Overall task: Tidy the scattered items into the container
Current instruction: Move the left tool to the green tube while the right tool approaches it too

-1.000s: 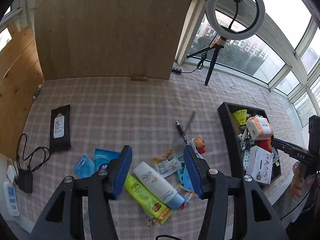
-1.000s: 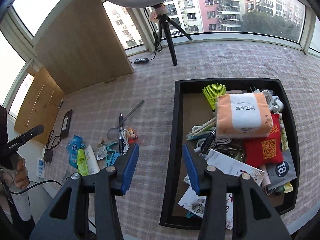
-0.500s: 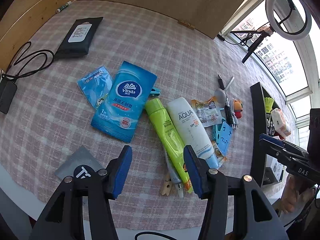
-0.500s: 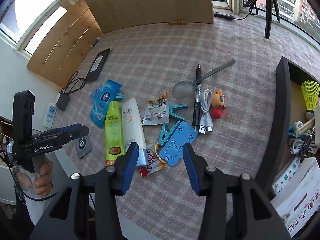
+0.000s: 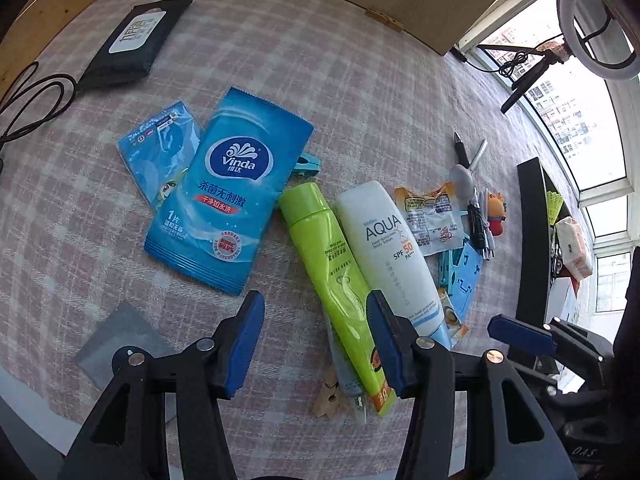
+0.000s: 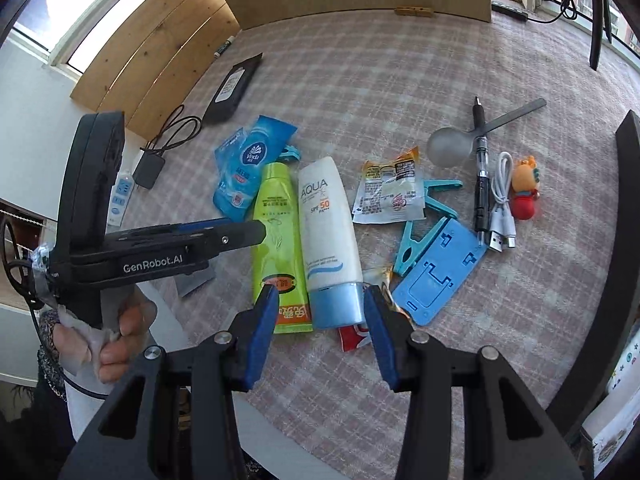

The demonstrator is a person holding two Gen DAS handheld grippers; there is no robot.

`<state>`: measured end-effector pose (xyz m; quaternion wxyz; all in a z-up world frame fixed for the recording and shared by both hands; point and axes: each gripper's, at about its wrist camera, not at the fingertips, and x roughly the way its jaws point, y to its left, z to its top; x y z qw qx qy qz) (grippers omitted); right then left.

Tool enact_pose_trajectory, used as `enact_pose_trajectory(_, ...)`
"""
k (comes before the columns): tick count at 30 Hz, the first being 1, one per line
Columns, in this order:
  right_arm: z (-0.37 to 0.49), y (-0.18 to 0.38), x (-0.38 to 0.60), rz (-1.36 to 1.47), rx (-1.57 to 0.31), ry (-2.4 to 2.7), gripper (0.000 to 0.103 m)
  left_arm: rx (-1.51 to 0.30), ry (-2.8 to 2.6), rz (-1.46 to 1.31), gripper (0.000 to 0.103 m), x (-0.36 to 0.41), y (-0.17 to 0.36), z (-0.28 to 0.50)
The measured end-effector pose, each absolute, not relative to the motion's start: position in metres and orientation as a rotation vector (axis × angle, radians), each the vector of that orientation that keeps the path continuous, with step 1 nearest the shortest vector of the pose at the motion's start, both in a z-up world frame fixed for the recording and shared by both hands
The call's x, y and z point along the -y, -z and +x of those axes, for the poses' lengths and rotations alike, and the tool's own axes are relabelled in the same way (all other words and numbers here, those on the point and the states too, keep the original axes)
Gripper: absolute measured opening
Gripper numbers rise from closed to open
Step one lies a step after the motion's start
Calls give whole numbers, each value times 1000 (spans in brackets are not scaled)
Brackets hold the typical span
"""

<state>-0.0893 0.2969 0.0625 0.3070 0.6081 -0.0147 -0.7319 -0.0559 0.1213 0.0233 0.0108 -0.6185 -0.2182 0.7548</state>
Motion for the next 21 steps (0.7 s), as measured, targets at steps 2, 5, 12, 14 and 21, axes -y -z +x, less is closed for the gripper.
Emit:
enact_pose_trajectory(2, -83, -57, -285, 1609, 6, 1924, 43, 672, -2345, -1937, 49, -121, -22, -60)
enact_pose_trajectory(5, -77, -47, -268, 1620, -27, 1903, 43, 670, -2324, -1948, 49, -122, -19, -67)
enact_pose_trajectory(12, -66, -33, -238, 1626, -133, 1887, 44, 663, -2270, -1935, 45, -130, -20, -77)
enact_pose_trajectory(14, -66, -28, -234, 1637, -152, 1887, 44, 655, -2263, -1932, 42, -133, -22, -79)
enact_pose_trajectory(21, -73, -22, -232, 1662, -148, 1895, 38, 687, -2230, -1923, 25, -134, -21, -85)
